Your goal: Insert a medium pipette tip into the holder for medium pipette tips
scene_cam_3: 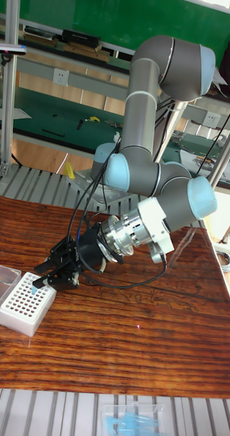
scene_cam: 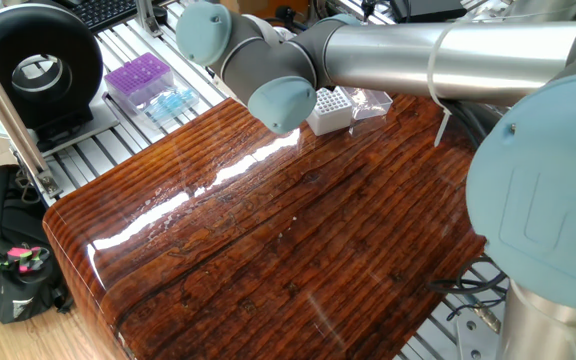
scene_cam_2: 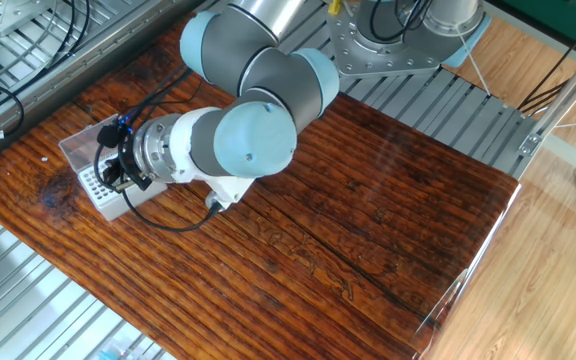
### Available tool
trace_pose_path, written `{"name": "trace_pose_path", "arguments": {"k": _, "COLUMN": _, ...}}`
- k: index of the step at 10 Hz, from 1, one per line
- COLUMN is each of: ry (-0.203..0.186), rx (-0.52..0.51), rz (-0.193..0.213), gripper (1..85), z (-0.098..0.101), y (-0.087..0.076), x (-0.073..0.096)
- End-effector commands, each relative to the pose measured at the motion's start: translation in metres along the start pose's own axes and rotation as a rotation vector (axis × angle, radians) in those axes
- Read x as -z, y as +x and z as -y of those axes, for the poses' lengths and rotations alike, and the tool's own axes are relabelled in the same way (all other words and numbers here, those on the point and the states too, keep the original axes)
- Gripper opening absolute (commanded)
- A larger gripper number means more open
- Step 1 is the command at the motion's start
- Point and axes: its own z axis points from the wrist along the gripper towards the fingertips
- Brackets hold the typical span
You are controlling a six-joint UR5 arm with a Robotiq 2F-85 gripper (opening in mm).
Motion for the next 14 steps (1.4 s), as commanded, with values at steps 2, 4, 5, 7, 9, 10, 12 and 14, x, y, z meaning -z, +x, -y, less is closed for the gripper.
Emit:
{"name": "trace_pose_path", "arguments": {"k": 2, "ry": -0.067, "rx": -0.216, "rz": 0.161, "gripper": 38.7, "z": -0.014, "y": 0.014, "x": 0.017}}
{"name": "trace_pose_path", "arguments": {"k": 4, "ry": -0.213, "rx": -0.524, "rz": 0.393, "gripper": 36.3, "z": -0.038, "y": 0.012, "x": 0.037}}
{"name": "trace_pose_path", "arguments": {"k": 5, "ry": -0.342, "rx": -0.695, "rz": 0.546, "gripper": 34.3, "z": -0.048, "y": -0.002, "x": 0.052}}
{"name": "trace_pose_path", "arguments": {"k": 7, "ry": -0.374, "rx": -1.122, "rz": 0.651, "gripper": 27.0, "z": -0.019, "y": -0.004, "x": 0.053}}
{"name": "trace_pose_path", "arguments": {"k": 9, "ry": -0.533, "rx": -1.360, "rz": 0.720, "gripper": 21.0, "z": -0.009, "y": -0.029, "x": 0.078}}
{"name": "trace_pose_path", "arguments": {"k": 10, "ry": -0.580, "rx": -1.465, "rz": 0.742, "gripper": 17.3, "z": 0.005, "y": -0.037, "x": 0.094}}
{"name": "trace_pose_path", "arguments": {"k": 12, "ry": -0.598, "rx": -1.683, "rz": 0.715, "gripper": 1.0, "z": 0.032, "y": -0.043, "x": 0.110}}
{"name": "trace_pose_path", "arguments": {"k": 14, "ry": -0.688, "rx": -1.757, "rz": 0.732, "gripper": 1.0, "z": 0.036, "y": -0.059, "x": 0.133}}
